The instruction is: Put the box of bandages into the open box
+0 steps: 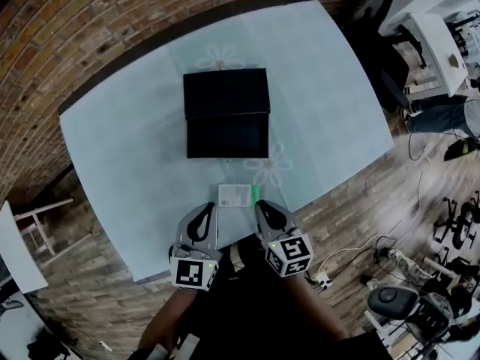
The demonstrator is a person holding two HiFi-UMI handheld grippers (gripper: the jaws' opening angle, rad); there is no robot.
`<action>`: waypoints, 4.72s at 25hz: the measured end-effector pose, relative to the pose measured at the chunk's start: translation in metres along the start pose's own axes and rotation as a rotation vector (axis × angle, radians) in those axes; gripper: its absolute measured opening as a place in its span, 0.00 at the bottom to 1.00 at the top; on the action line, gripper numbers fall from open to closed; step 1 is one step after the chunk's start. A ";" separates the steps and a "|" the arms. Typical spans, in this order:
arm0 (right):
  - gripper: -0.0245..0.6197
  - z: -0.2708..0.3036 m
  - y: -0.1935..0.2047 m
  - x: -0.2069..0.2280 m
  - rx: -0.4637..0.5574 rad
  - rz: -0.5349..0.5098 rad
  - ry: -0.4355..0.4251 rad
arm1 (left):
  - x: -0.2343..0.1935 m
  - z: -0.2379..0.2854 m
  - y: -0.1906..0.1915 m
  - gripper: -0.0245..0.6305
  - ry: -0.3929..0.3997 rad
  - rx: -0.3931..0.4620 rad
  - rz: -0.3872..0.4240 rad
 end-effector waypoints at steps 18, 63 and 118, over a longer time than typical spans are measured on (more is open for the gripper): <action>0.18 0.017 0.064 0.024 -0.197 0.088 0.016 | -0.012 0.008 0.022 0.04 -0.011 -0.034 -0.028; 0.23 0.039 0.100 0.041 -0.338 0.255 -0.013 | -0.020 0.013 0.032 0.04 -0.029 -0.059 -0.054; 0.05 0.024 0.048 -0.019 -0.229 0.088 -0.184 | -0.014 -0.023 0.001 0.04 -0.053 0.000 -0.030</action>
Point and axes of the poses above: the fingertips, and each gripper's own axes: z forward along the fingers, x to its right, y out of its underside, the point moved 5 cm from there along -z, backward along the fingers, and after that the axes turned 12 degrees about x, right-handed, at the moved point
